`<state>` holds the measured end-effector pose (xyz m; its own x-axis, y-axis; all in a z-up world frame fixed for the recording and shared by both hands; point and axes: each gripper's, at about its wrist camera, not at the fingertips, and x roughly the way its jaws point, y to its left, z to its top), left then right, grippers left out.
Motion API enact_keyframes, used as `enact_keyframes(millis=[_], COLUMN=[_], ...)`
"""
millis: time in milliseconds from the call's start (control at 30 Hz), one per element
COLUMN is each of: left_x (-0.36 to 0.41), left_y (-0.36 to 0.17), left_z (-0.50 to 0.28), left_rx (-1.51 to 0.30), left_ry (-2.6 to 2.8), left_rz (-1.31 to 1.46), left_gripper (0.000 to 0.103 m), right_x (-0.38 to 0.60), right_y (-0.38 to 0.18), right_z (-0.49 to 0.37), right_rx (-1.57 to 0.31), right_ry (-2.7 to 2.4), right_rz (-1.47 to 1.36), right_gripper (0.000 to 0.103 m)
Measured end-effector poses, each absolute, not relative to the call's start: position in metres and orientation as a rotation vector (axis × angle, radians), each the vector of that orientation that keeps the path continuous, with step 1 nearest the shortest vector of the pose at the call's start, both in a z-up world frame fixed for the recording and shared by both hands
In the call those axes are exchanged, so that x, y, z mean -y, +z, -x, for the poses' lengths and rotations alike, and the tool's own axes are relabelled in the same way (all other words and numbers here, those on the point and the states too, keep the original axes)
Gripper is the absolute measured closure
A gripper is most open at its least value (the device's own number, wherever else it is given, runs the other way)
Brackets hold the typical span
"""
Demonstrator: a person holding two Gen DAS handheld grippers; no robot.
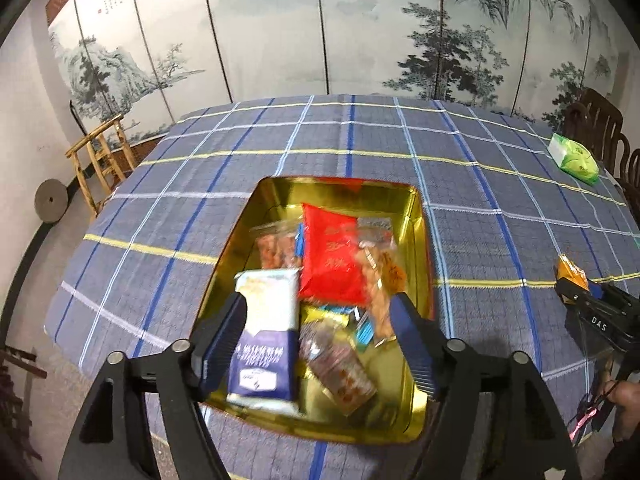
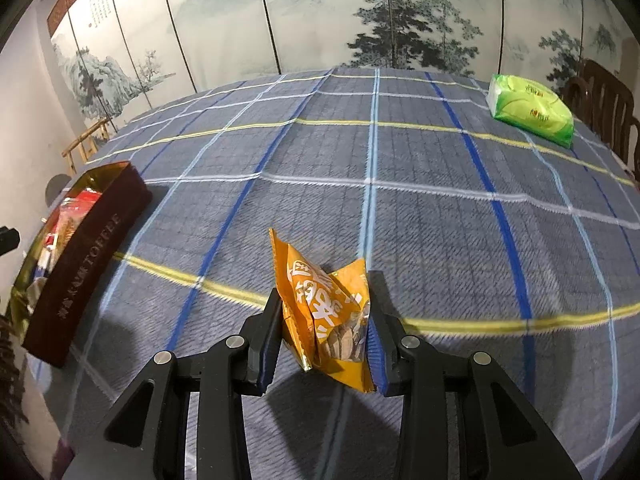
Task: Organize snacks
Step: 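Carry the orange snack bag into the tin and open the right gripper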
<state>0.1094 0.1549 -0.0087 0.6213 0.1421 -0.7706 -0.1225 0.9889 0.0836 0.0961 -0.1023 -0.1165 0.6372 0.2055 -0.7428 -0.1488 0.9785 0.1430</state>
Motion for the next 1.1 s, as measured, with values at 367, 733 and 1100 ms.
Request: enact_keyframes(millis=[367, 733, 1100], left_x=[-0.203, -0.224, -0.24], left_y=[-0.021, -0.021, -0.017], left_z=[-0.066, -0.04, -0.031], left_rx=[-0.927, -0.906, -0.876], left_ry=[0.239, 0.259, 0.286], left_rz=[0.055, 0.059, 0.061], left_gripper=[0.026, 0.026, 0.023], right_x=[0.065, -0.038, -0.145], right_y=[-0.086, -0.044, -0.037], right_z=[-0.07, -0.065, -0.093], right_rx=[-0.827, -0.804, -0.855], right_ry=[0.301, 0.525, 0.675], right_rz=[-0.09, -0.051, -0.036], right_gripper=[0.065, 0.065, 0.065])
